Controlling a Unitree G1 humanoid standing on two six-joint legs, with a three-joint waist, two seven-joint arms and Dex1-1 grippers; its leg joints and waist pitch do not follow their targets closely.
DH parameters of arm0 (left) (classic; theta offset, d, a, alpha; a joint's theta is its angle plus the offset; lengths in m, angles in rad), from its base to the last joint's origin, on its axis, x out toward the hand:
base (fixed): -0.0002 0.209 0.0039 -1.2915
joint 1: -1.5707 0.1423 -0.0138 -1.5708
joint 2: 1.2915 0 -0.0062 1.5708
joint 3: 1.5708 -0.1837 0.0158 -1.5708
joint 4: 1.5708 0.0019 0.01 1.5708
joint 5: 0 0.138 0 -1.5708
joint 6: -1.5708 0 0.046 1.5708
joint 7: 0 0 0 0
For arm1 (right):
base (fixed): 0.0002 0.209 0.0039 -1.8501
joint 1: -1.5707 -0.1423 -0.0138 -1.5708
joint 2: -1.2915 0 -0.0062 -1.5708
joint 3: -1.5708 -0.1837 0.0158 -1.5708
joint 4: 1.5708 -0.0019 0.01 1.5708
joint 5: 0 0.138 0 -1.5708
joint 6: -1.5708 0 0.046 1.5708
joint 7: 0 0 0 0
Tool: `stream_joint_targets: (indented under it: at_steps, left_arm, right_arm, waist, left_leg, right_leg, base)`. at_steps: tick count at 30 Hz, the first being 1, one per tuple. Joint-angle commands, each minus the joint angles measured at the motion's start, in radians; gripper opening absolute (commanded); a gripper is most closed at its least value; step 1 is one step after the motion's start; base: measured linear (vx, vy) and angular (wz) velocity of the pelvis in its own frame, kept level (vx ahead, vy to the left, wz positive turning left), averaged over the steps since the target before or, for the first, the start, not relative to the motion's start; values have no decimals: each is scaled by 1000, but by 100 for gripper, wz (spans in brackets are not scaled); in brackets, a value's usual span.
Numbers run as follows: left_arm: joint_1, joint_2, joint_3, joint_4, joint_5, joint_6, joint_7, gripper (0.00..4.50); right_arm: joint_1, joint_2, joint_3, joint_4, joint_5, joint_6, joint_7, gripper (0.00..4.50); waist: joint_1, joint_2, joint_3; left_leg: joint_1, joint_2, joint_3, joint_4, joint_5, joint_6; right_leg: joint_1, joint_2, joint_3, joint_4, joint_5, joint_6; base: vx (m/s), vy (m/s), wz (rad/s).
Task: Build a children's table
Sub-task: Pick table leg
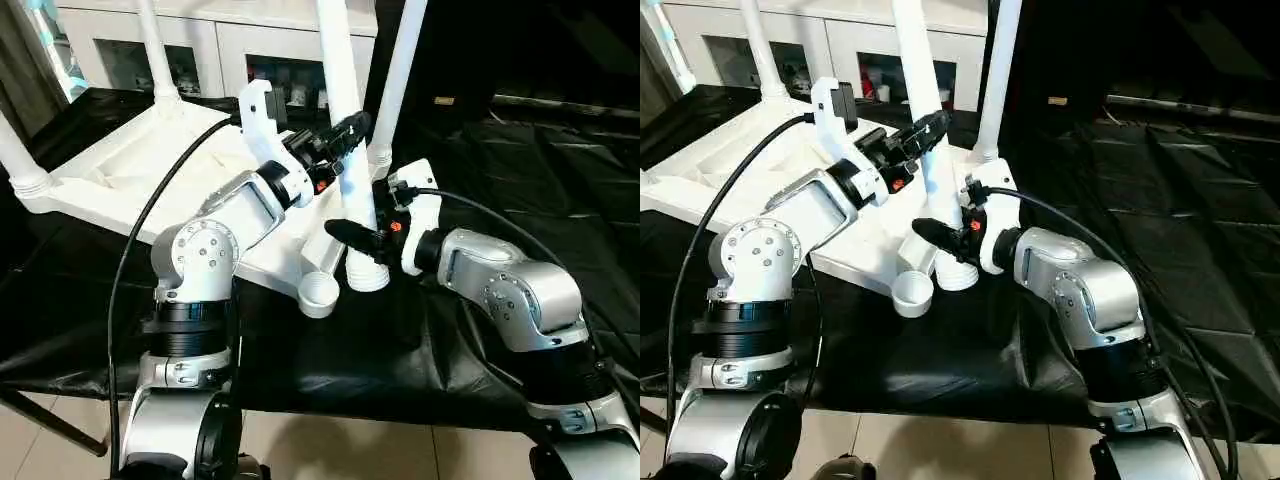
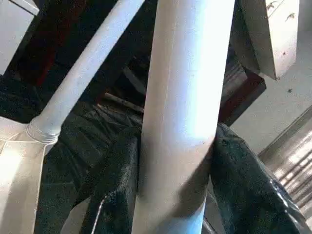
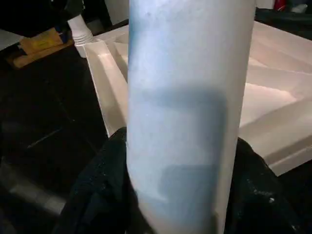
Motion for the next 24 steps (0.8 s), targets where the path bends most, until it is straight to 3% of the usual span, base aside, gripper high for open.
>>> stream_joint_targets:
  at_steps: [1, 4, 8, 12, 16, 24]
  left_arm:
    - [-19, -4, -46, 1, -11, 22, -37, 186]
    - [-28, 26, -44, 10, -11, 25, -76, 186]
    - [-40, 61, -46, 20, -26, 52, -132, 183]
    - [-59, 90, -28, 37, -65, 89, -180, 183]
    - [-91, 116, 15, 69, -125, 126, -234, 183]
    - [-107, 132, 24, 79, -177, 171, -292, 183]
  right_arm:
    - [-9, 4, -25, 4, 24, -18, 16, 226]
    - [-22, -18, -66, 2, 83, 24, 84, 263]
    - [-33, -87, -69, -8, 121, 73, 181, 301]
    - [-50, -156, -85, -10, 179, 139, 280, 303]
    - [-74, -224, -122, 2, 260, 216, 373, 303]
    - [-90, -249, -132, 18, 305, 281, 421, 303]
  waist:
    - [-1, -3, -80]
    - [-1, -7, -80]
    - [4, -7, -81]
    - [5, -17, -79]
    - [7, -22, -80]
    - [8, -22, -81]
  left_leg:
    - [24, 37, -25, -73, -205, -63]
    - [26, 36, -23, -72, -204, -50]
    - [26, 36, -23, -70, -182, -43]
    - [24, 34, -20, -67, -172, -32]
    - [23, 34, -19, -63, -143, -18]
    - [25, 38, -19, -63, -142, -24]
  right_leg:
    - [48, -57, 43, -69, -191, -119]
    - [48, -56, 43, -70, -189, -124]
    - [51, -55, 42, -65, -169, -134]
    - [52, -57, 43, -67, -204, -136]
    - [53, -57, 42, -63, -182, -160]
    - [50, -60, 41, -63, -195, -171]
  base:
    - [0, 0, 0]
    - [0, 0, 0]
    - [0, 0, 0]
    - [0, 0, 0]
    - [0, 0, 0]
    - [0, 0, 0]
